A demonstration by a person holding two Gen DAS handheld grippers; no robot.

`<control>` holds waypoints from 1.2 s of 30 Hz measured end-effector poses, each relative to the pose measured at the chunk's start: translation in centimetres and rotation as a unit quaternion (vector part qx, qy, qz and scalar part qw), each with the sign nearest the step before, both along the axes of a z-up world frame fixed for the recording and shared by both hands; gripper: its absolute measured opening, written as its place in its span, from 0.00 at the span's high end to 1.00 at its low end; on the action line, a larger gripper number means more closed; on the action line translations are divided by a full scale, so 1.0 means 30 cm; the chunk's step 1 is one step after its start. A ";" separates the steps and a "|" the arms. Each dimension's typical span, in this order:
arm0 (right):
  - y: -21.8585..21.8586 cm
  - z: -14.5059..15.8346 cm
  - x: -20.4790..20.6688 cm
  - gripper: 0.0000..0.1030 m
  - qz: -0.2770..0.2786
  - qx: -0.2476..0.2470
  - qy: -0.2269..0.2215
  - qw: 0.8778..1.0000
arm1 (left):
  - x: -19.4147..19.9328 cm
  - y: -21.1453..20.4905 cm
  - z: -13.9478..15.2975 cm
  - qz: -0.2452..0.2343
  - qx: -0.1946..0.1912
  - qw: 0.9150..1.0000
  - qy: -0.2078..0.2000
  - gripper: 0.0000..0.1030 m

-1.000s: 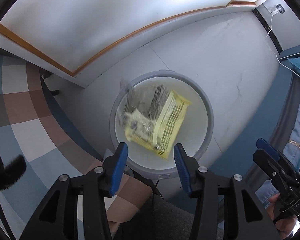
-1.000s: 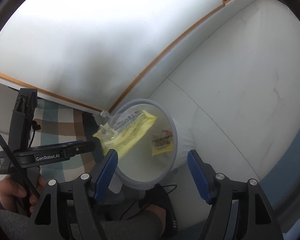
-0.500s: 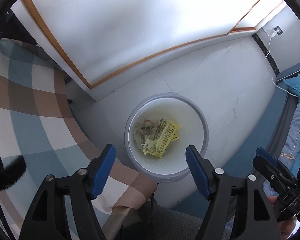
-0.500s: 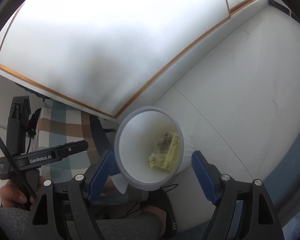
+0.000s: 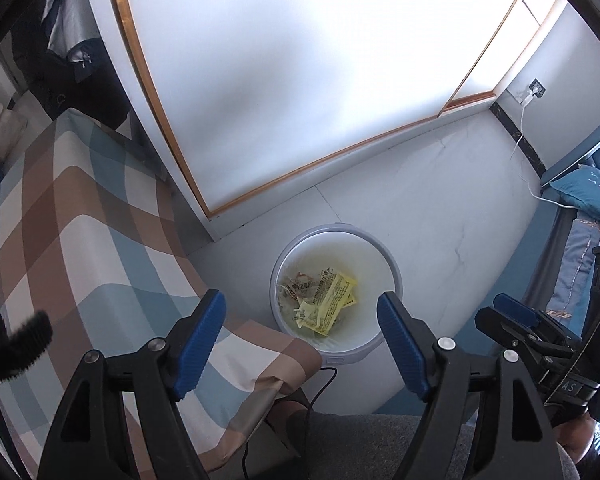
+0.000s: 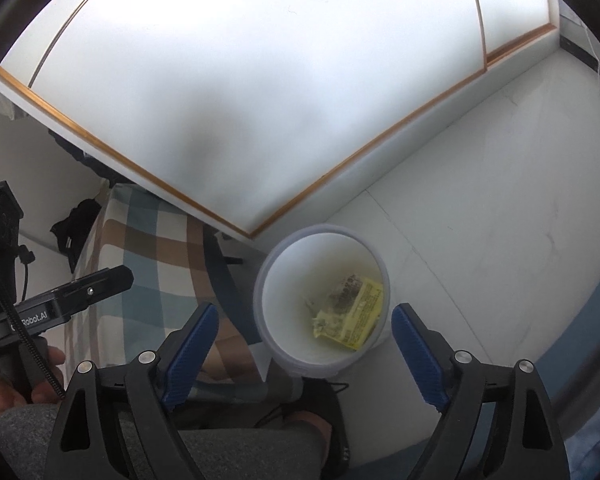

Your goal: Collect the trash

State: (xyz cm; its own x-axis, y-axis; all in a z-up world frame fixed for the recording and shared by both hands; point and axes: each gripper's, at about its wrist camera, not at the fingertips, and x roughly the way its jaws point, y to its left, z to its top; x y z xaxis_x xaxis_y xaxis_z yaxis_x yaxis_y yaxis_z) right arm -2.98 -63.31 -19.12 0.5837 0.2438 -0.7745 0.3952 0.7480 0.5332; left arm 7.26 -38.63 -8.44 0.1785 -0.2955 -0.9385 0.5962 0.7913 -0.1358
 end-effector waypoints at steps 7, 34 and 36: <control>0.031 0.059 -0.003 0.08 0.015 0.009 -0.012 1.000 | -0.033 0.011 0.050 -0.002 0.001 1.000 -0.014 0.27; 0.045 0.113 -0.007 0.00 0.021 -0.003 -0.029 0.999 | -0.050 0.022 0.069 0.005 0.013 0.999 -0.033 0.27; 0.043 0.113 -0.008 0.00 0.019 -0.006 -0.028 0.999 | -0.051 0.022 0.069 0.006 0.014 0.999 -0.034 0.27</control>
